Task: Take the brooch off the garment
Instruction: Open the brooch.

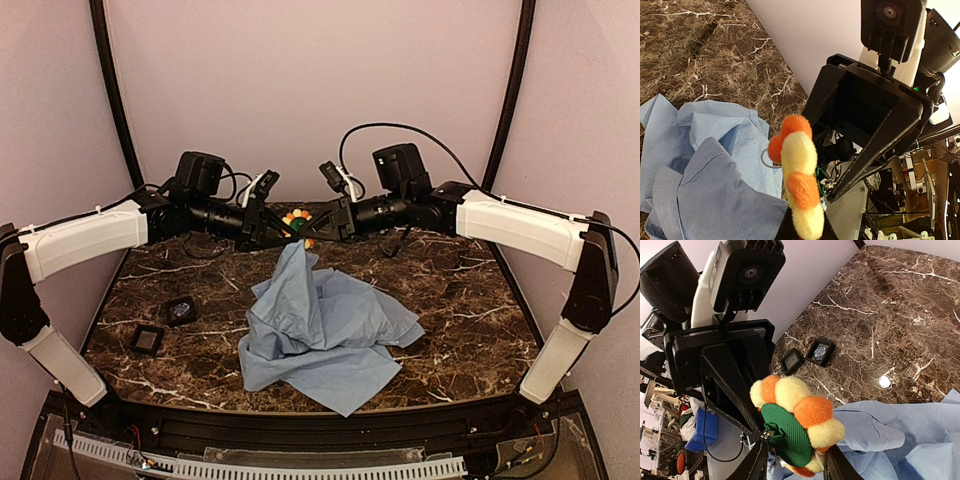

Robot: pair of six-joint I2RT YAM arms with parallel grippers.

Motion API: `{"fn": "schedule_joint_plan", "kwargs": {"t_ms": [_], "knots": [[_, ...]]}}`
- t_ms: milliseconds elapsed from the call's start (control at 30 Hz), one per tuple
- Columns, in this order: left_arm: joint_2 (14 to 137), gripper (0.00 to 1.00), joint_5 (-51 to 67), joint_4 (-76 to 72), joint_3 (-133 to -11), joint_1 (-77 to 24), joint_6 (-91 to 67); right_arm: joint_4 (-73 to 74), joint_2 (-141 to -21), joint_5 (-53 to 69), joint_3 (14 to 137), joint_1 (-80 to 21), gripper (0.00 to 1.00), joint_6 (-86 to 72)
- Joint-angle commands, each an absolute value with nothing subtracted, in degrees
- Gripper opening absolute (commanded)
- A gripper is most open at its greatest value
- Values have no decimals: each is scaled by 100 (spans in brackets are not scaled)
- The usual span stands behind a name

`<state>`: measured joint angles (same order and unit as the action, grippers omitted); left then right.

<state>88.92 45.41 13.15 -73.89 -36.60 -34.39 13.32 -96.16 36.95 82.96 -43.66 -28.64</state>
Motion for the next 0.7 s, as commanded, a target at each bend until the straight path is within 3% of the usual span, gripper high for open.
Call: {"fn": "schedule_joint_plan", "kwargs": {"t_ms": [0, 267, 667], "knots": [[8773, 1, 4539, 1380, -7524, -3691, -3318, 1138, -9681, 3735, 8532, -4528, 35, -2872], [8746, 1, 4512, 1380, -7530, -3683, -3310, 1190, -9736, 3690, 8561, -4546, 18, -2872], [8813, 1, 4577, 1322, -7578, -3683, -3339, 1179, -9781, 3719, 8581, -4553, 11, -2836]]}}
